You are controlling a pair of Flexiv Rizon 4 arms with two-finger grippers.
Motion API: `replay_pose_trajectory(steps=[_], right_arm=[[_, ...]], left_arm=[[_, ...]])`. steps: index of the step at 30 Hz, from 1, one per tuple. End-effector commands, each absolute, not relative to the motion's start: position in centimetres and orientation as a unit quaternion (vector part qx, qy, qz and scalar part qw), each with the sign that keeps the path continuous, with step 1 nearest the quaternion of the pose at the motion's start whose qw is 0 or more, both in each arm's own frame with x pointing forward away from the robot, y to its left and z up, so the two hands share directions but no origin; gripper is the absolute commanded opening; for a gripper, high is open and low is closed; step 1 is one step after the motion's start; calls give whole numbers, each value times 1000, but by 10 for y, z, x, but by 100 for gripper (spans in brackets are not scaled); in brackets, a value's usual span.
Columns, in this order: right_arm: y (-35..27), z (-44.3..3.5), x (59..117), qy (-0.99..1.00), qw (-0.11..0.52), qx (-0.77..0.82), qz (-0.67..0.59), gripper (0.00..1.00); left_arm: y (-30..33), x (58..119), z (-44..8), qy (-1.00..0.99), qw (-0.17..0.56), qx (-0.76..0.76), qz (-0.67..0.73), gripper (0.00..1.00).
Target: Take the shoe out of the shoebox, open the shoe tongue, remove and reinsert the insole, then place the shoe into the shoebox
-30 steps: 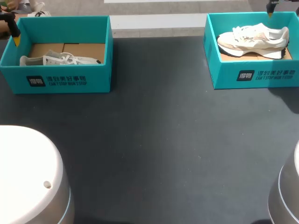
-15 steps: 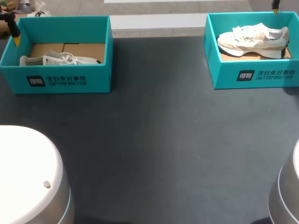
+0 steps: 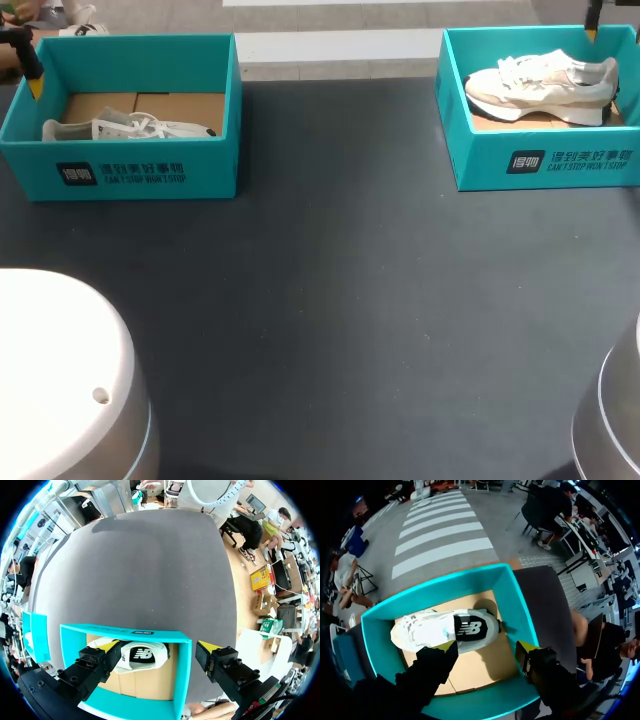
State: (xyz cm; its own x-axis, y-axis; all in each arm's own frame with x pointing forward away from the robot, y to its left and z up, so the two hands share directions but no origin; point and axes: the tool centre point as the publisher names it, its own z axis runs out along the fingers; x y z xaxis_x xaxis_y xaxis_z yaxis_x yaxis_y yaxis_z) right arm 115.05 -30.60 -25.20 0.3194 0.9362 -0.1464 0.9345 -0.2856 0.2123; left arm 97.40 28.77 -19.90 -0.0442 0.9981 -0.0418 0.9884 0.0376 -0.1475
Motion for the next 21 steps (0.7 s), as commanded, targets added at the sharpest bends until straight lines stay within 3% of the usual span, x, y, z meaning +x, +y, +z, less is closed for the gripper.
replay_pose_trajectory(steps=[1,3,6,7,10,11,13,21], right_arm=[[-308,-265,1160,575,136,807,1,71],[-306,-269,1161,575,135,807,0,76],[-306,-279,1161,573,135,808,-1,65],[-307,-282,1160,573,132,809,0,66],[-309,-290,1158,567,132,813,1,85],[-311,-293,1157,565,130,814,0,87],[-313,-299,1156,564,128,816,-2,80],[-321,-316,1158,563,118,818,-9,84]], left_arm=[[288,973,-199,-719,36,-690,67,100],[288,973,-199,-719,36,-690,67,100],[288,973,-199,-719,36,-690,67,100],[288,973,-199,-719,36,-690,67,100],[288,973,-199,-719,36,-690,67,100],[288,973,-199,-719,36,-690,67,100],[288,973,-199,-719,36,-690,67,100],[288,973,-199,-719,36,-690,67,100]])
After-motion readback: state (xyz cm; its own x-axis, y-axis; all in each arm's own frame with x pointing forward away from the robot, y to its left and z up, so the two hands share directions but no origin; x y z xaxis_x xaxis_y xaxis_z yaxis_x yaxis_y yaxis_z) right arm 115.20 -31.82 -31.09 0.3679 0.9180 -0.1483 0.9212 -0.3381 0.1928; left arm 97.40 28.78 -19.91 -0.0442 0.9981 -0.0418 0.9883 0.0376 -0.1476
